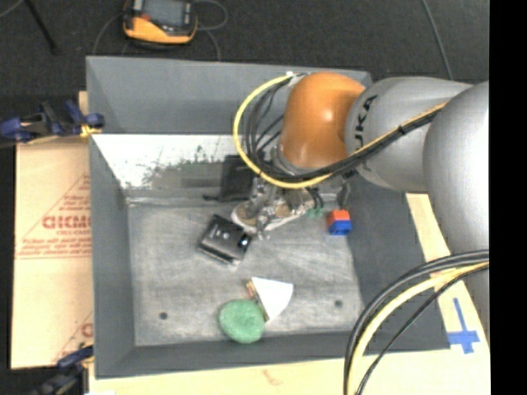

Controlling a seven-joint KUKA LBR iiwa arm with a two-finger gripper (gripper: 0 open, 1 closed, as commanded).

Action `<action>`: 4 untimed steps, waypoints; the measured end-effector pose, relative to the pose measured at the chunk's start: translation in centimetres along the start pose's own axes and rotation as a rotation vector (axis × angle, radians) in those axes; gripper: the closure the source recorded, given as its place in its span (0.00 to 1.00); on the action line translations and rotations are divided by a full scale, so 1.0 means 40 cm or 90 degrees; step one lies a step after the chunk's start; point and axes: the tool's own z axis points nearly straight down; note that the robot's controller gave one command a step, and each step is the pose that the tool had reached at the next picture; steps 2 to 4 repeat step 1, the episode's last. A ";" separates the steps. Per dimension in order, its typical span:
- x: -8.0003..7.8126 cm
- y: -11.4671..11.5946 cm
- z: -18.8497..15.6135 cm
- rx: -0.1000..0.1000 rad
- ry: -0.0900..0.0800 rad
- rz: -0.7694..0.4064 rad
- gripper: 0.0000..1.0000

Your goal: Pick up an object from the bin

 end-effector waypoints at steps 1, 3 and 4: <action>0.002 -0.001 -0.040 0.000 0.007 0.000 1.00; 0.002 -0.001 -0.040 0.000 0.007 0.000 1.00; 0.002 -0.001 -0.040 0.000 0.007 0.000 1.00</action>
Offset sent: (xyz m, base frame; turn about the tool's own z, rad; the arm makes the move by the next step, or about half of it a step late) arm -0.0001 0.0001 0.0318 0.0000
